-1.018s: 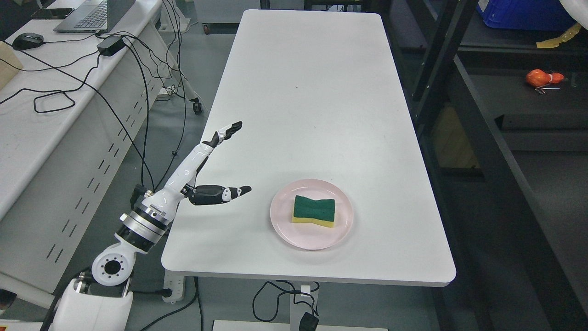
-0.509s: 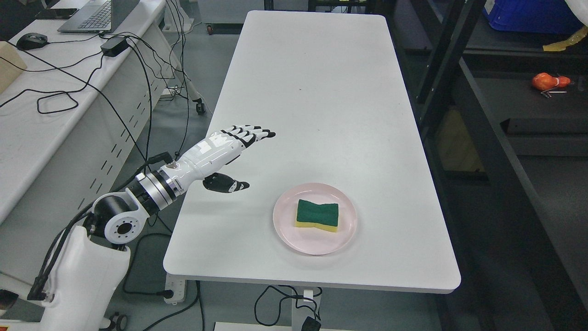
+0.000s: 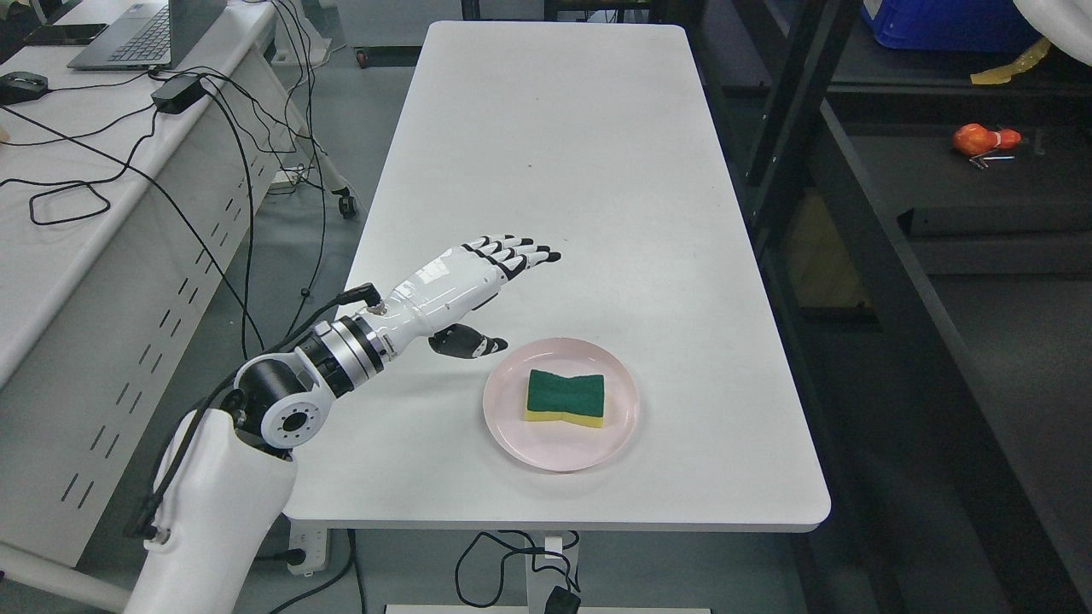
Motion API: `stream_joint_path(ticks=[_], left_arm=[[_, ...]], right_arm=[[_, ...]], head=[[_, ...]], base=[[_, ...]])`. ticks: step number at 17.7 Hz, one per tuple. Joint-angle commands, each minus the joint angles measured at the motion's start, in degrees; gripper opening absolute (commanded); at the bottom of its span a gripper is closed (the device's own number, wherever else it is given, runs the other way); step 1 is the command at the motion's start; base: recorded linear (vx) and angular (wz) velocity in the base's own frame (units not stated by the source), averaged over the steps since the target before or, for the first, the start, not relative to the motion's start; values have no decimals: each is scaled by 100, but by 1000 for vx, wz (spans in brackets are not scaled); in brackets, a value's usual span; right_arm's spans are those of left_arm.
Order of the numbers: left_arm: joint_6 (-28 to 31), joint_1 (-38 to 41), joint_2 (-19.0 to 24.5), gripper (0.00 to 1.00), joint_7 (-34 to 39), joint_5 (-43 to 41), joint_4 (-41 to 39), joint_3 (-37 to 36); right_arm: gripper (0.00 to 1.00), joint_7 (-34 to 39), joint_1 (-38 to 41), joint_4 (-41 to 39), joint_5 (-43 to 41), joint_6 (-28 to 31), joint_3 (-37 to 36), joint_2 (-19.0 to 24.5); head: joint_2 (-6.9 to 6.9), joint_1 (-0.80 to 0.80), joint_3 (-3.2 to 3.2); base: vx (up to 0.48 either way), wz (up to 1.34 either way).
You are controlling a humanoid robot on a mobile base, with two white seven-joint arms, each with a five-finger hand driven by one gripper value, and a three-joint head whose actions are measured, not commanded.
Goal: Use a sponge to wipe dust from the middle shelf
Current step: 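Raise the left hand and move it over the sponge on the plate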
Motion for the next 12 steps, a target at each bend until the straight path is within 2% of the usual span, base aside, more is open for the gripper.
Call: stream_joint_path(ticks=[1,2,5,8,12], left_arm=[[164,20,-862,96,102,-344,102,-118],[182,20,-1001,96,58,-388,119,-205],[348,151,-1001,96,58,-485,93,-793],[612,292,-1001,96,58,-529,-143,-831],[1612,670,-1001,97,119,-476,-1126,-856]], right_arm=[[100,3,-3,-100,0,3,-1,-100],[100,3,-3,-100,0,3,-1,-100],[100,3,-3,-100,0,3,-1,-100],[100,3,-3,-100,0,3,-1,-100],[100,3,-3,-100,0,3,-1,-100]], head=[[0,0,0],[0,0,0],[0,0,0],[0,0,0],[0,0,0]], base=[[-5,-145],[-6,-79],[-2,-26],[0,0],[6,0]])
